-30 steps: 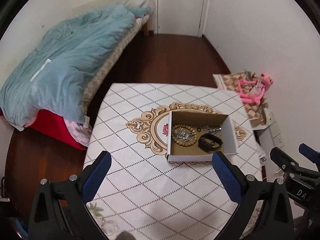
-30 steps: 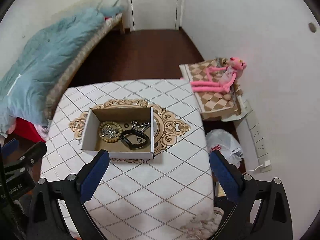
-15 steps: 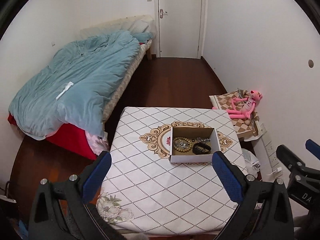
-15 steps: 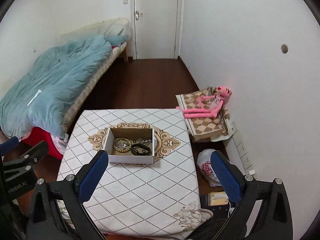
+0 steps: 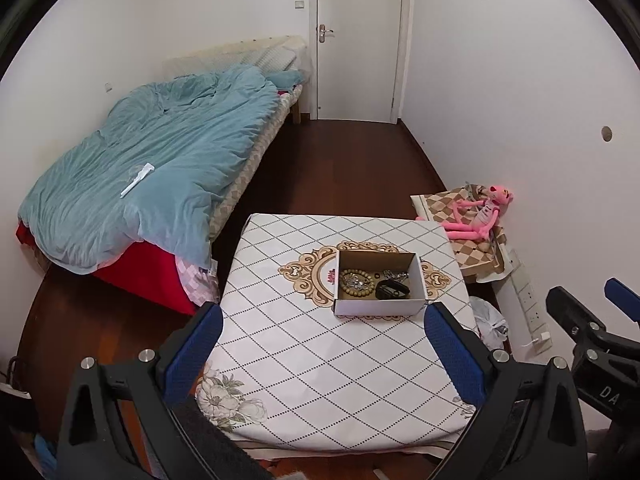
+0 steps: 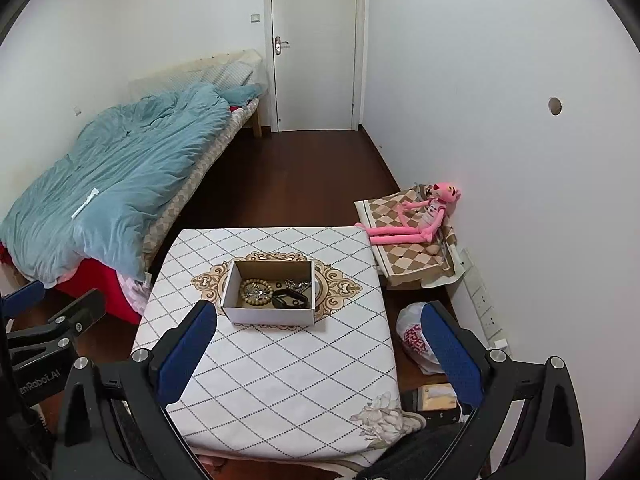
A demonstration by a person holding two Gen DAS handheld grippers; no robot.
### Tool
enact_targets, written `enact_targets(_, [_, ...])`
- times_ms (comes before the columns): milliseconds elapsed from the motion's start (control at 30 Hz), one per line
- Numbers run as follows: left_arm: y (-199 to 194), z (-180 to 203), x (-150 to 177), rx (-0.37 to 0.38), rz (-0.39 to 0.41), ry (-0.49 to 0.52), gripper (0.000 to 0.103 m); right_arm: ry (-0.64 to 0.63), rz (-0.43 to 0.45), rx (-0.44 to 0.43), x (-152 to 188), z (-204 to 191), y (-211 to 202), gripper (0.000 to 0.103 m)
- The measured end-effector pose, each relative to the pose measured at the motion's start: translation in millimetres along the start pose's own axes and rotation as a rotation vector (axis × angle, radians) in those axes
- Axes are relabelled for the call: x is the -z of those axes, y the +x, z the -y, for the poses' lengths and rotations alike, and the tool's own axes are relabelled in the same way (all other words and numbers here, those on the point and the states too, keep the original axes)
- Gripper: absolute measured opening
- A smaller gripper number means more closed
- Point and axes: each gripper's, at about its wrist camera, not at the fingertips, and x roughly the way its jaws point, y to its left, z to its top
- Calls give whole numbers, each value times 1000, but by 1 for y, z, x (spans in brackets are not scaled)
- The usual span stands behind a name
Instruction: Organize jewelry
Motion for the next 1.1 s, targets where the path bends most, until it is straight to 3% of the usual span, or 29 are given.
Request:
enact_targets(367, [19,10,-3,5,-33,-5,103,-7,-30,27,-6,7,18,103])
enact_targets(833, [82,23,-32,-19,-138,18,103,-27,-143,46,-33,4,102,103])
enact_targets(1100, [110,24,-34,-32,-186,16,103,-43,-191,48,-38,2,128,103])
